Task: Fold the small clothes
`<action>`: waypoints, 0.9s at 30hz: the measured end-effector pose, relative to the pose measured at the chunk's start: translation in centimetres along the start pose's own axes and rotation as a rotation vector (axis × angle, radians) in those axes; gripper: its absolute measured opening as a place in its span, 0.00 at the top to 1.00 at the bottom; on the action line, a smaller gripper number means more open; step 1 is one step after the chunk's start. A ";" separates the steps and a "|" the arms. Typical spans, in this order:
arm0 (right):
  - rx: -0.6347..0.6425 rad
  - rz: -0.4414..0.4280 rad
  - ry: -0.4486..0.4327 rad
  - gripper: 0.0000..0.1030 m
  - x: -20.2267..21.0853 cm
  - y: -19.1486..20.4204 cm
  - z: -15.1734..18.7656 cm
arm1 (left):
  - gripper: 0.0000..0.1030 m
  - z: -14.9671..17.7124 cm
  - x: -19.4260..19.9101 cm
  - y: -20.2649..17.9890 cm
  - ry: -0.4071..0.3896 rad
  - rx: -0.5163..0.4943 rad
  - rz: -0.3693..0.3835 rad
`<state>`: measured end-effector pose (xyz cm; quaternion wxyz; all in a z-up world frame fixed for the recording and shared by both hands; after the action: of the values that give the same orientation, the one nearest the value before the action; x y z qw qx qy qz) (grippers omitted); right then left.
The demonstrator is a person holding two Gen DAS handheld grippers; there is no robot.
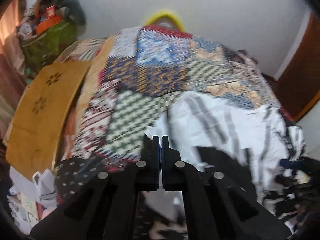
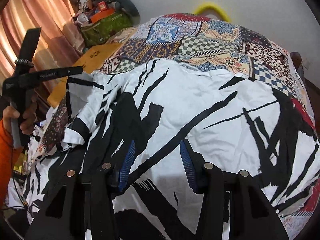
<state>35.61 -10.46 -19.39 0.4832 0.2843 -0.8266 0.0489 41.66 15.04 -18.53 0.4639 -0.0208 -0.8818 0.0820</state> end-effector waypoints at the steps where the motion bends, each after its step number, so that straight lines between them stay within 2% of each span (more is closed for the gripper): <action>1: -0.007 -0.003 -0.006 0.58 0.3 -0.2 0.0 | 0.99 -0.6 0.1 -1.4 -0.003 -0.016 0.019; 5: -0.031 -0.005 -0.023 0.58 1.2 -0.9 0.2 | 0.99 -1.9 -0.9 -6.7 -0.002 -0.079 0.059; 12: -0.057 0.003 -0.045 0.58 2.7 -2.2 0.6 | 0.98 -2.3 -4.6 -13.3 0.068 -0.149 0.098; 15: -0.074 0.001 -0.050 0.58 3.2 -2.7 0.7 | 0.90 -2.6 -4.1 -14.6 0.049 -0.175 0.089; 16: -0.079 -0.004 -0.048 0.58 3.2 -2.7 0.6 | 0.81 -2.7 -3.6 -14.6 0.044 -0.175 0.092; 17: -0.082 -0.006 -0.046 0.58 3.2 -2.8 0.6 | 0.78 -2.9 -3.1 -14.4 0.034 -0.172 0.094; 19: -0.081 -0.003 -0.043 0.58 3.1 -2.6 0.5 | 0.65 -3.2 -1.7 -13.5 0.002 -0.154 0.083; 22: -0.074 -0.015 -0.037 0.58 2.8 -2.2 0.2 | 0.57 -3.1 -0.4 -11.0 -0.022 -0.128 0.045; 27: -0.047 -0.030 -0.020 0.58 1.4 -0.5 -1.1 | 0.54 -1.1 -0.5 -5.1 0.010 -0.062 -0.024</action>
<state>36.16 -11.12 -17.75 0.4822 0.2857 -0.8279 0.0192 43.06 10.15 -17.44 0.4684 -0.0253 -0.8818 0.0488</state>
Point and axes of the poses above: each gripper's, at about its wrist camera, not at the fingertips, and x roughly against the way its jaws point, y to its left, z to its underside, the point moved 3 cm from there along -x, roughly the way its jaws point, and after that the axes turned 3 degrees about z, right-handed, at the moved point
